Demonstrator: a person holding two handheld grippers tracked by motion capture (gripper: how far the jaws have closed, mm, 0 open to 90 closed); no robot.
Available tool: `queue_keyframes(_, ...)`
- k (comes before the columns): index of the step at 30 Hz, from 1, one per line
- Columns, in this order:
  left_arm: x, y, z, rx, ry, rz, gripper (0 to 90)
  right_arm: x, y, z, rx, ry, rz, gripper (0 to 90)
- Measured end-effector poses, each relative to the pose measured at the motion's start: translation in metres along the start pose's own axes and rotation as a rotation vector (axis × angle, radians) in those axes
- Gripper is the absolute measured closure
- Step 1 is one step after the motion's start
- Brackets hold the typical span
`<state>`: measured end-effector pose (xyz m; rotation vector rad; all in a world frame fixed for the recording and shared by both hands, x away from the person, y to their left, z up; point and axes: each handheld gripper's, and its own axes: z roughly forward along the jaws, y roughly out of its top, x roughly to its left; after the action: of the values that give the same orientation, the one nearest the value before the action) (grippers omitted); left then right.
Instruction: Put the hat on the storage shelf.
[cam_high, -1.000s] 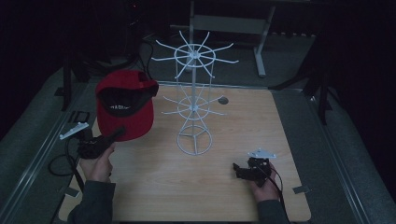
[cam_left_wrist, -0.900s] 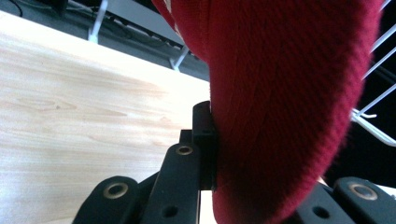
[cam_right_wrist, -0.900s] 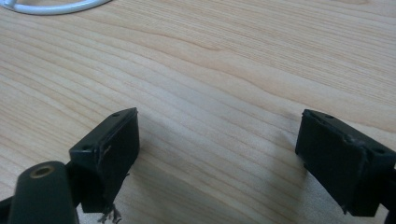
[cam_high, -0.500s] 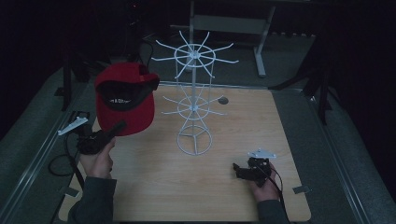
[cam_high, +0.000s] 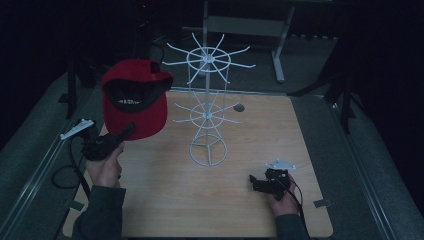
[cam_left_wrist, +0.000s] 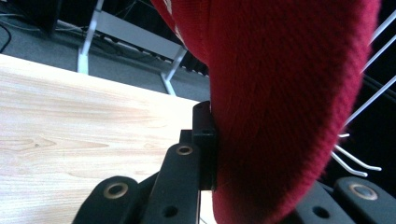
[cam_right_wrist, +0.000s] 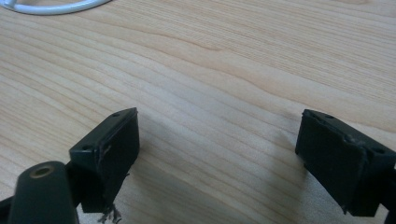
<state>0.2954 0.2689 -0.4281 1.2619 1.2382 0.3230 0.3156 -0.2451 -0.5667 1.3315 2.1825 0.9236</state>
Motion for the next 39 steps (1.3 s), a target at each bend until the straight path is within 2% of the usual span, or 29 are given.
queue_keyframes(39, -0.018, 0.026, 0.002, -0.049, -0.028, 0.039, 84.9, 0.000, 0.000, 0.000, 0.000, 0.000, -0.002, 13.4)
